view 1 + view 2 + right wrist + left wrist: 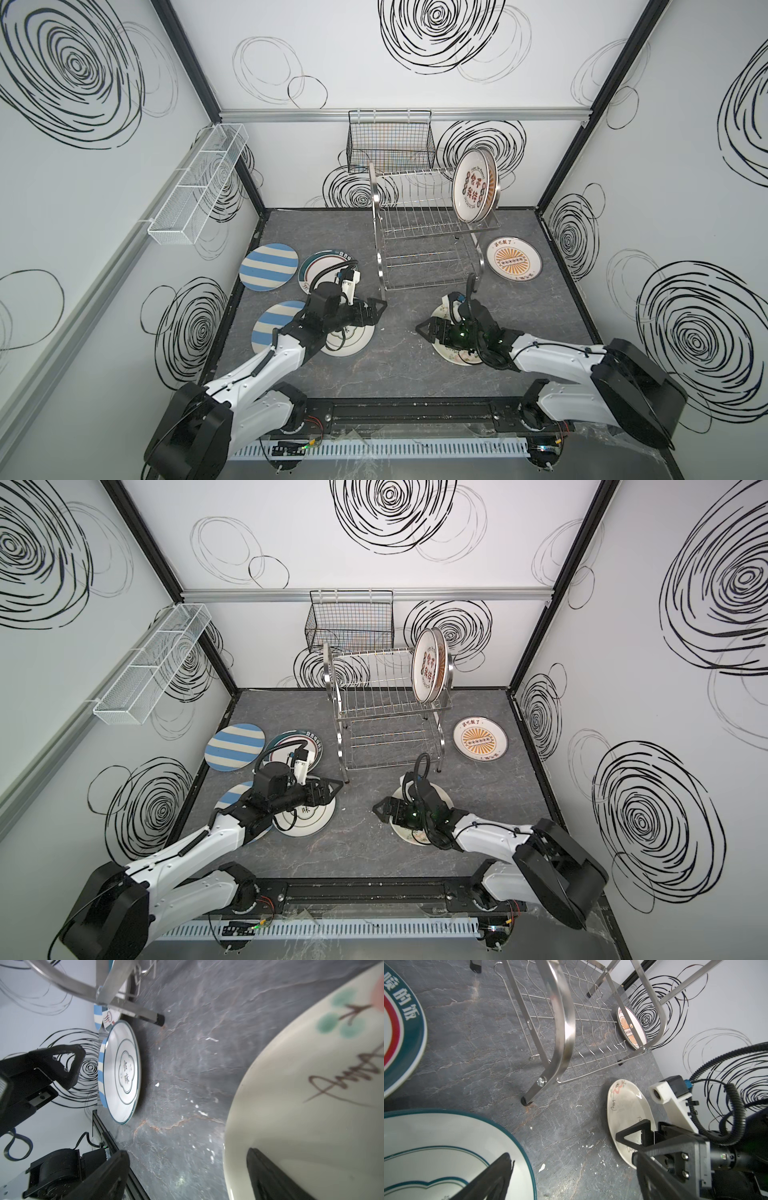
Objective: Load the plates into the dish rack
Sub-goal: 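Slide the floral plate with the right gripper toward the left gripper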
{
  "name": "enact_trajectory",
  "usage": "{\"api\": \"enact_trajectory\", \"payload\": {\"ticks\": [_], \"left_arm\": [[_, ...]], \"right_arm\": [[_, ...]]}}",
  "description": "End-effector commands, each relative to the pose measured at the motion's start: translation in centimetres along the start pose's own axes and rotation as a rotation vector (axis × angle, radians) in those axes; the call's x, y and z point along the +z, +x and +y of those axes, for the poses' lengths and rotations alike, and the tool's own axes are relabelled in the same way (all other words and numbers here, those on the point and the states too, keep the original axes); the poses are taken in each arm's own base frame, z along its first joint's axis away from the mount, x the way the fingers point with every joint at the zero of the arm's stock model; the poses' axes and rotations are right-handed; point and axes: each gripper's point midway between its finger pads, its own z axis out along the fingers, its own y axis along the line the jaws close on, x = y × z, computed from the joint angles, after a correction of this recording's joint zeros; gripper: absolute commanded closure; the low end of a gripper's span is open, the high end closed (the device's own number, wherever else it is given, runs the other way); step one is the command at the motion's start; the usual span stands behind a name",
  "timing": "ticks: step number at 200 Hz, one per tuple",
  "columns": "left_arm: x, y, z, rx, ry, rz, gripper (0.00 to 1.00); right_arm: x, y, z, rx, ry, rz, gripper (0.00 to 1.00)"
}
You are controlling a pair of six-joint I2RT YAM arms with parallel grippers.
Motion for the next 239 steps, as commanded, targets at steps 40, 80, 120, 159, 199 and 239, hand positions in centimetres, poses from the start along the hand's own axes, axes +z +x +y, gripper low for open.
{"api": "enact_trajectory", "payload": {"ticks": [40, 80, 120, 159, 199, 239], "left_arm": [[-0.5, 0.1, 0.0, 0.003, 0.008, -0.029, 0.04], [-0.1, 1.5, -1.1, 0.030, 0.038, -0.004, 0.04], [1.0, 3.8, -2.2, 0.033, 0.080, 0.030, 0.04], [2.0, 4.9, -2.4, 0.031, 0.091, 0.068, 0.04], [2.9, 5.6, -3.2, 0.058, 0.102, 0.096, 0.04], [3.7, 6.5, -3.4, 0.060, 0.108, 0.130, 0.04]], "right_arm": [[2.4, 0.6, 3.8, -0.154, 0.041, 0.062, 0.09], [-3.7, -1.8, -3.3, -0.128, 0.465, -0.025, 0.11], [-9.1, -2.4, -7.5, -0.017, 0.603, -0.103, 0.16], [-10.2, -1.9, -8.6, 0.036, 0.490, -0.204, 0.28], [-11.2, -1.6, -10.0, 0.090, 0.453, -0.274, 0.28], [-9.9, -1.1, -10.9, 0.142, 0.322, -0.273, 0.28]]}}
